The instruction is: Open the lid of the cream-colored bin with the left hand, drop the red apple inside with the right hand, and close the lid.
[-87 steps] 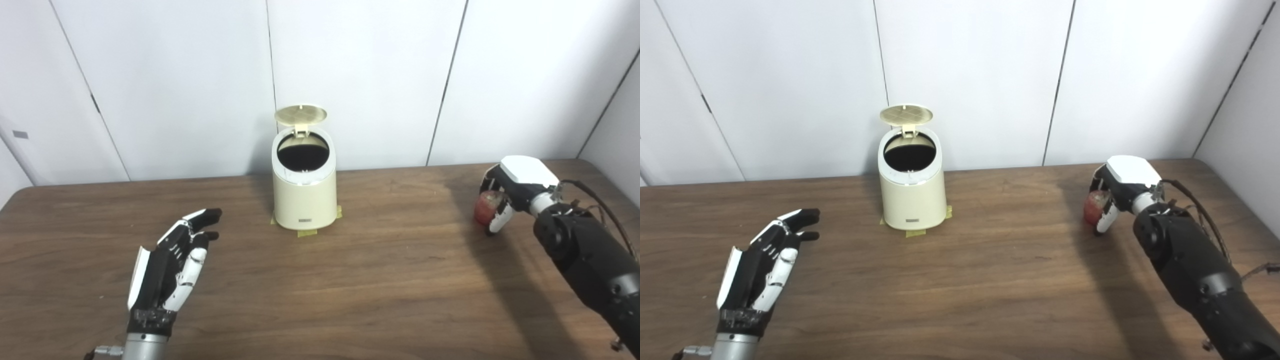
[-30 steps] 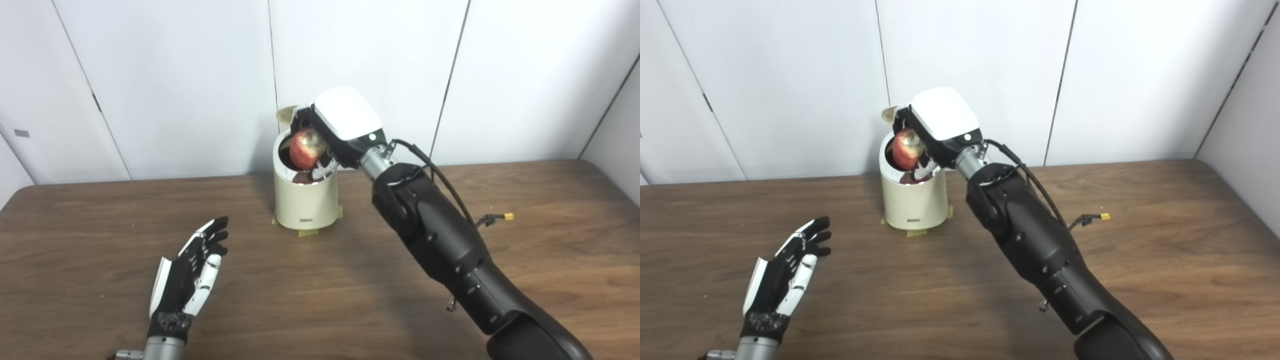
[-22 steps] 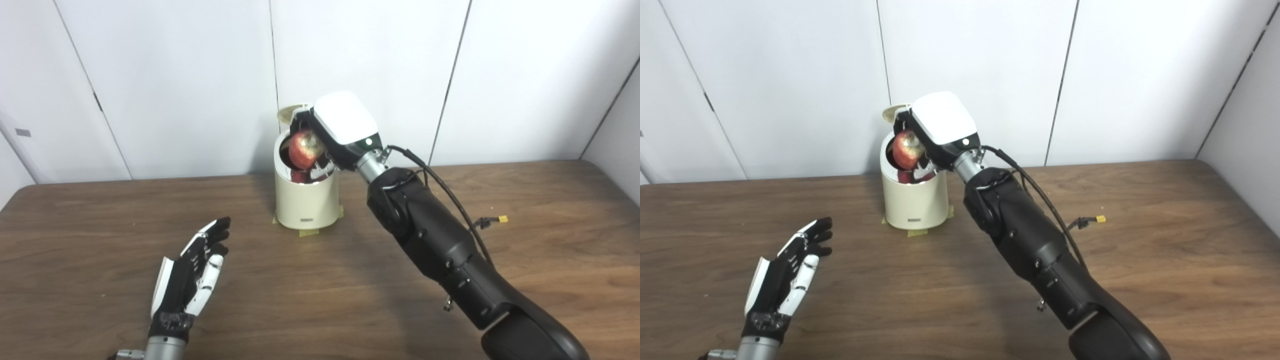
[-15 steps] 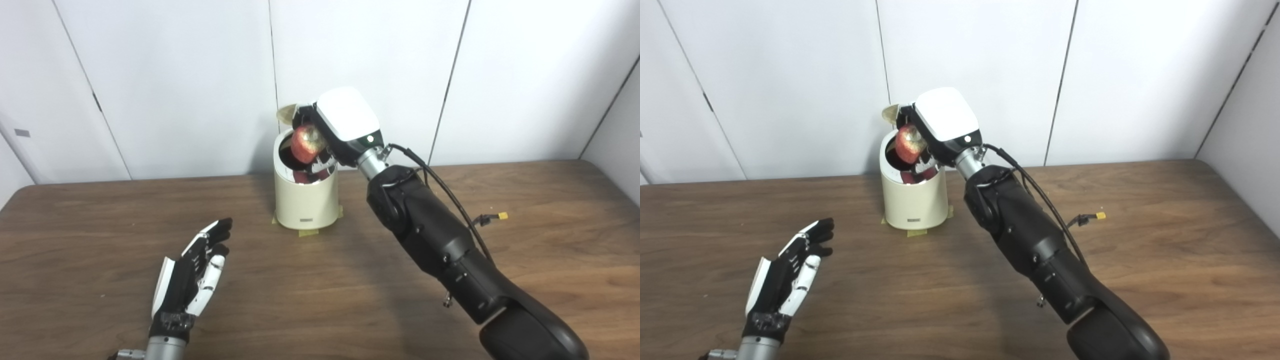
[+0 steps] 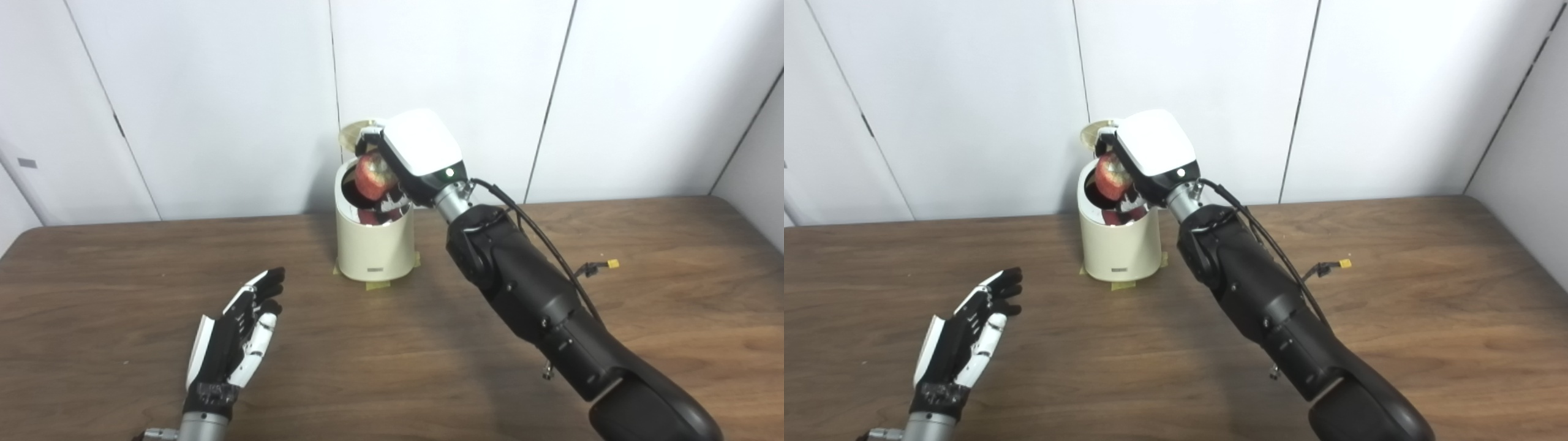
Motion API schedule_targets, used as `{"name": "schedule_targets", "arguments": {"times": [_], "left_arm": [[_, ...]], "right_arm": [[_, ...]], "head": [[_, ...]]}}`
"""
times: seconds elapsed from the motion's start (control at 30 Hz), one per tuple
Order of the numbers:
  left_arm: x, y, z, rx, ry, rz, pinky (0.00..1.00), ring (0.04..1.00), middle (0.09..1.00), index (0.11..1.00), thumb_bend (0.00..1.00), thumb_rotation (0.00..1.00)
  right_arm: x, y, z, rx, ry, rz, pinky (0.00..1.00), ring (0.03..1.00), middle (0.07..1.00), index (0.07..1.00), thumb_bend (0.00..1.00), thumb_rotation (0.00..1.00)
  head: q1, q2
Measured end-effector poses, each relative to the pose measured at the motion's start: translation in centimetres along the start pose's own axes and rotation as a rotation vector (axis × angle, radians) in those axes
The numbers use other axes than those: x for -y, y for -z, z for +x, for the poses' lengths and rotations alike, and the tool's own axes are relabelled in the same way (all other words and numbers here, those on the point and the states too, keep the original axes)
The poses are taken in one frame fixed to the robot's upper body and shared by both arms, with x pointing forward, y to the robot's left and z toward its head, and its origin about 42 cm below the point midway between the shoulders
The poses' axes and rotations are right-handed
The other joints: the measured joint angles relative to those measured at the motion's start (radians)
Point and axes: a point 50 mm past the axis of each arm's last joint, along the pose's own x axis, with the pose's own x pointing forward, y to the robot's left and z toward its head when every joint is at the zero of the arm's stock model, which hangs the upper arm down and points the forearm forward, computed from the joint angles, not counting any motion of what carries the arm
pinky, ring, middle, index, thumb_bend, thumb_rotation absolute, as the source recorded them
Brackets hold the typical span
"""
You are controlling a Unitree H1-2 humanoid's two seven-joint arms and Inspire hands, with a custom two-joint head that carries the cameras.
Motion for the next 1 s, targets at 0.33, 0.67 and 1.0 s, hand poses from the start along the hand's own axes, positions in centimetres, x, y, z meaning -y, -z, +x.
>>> {"name": "schedule_targets", "arguments": {"times": [0.33,0.67,1.0], "left_arm": [[0.0,0.0,0.0,-0.002,0.01,-0.013,0.74,0.843,0.866,0.85,0.32,0.7],[0.0,0.1,0.0,-0.024,0.011,-0.01,0.73,0.83,0.858,0.844,0.32,0.65],[-0.3,0.1,0.1,-0.021,0.01,-0.002,0.71,0.808,0.835,0.822,0.28,0.69]], "right_arm": [[0.1,-0.3,-0.7,0.011,-0.001,0.019,0.45,0.599,0.785,0.736,0.98,0.18],[0.7,-0.1,-0.9,0.063,0.123,0.085,0.28,0.37,0.538,0.503,0.6,0.14],[2.1,0.6,-6.5,-0.016,0.354,0.33,0.2,0.284,0.475,0.476,0.52,0.01]], "head": [[-0.003,0.002],[0.002,0.005],[0.001,0.0]]}}
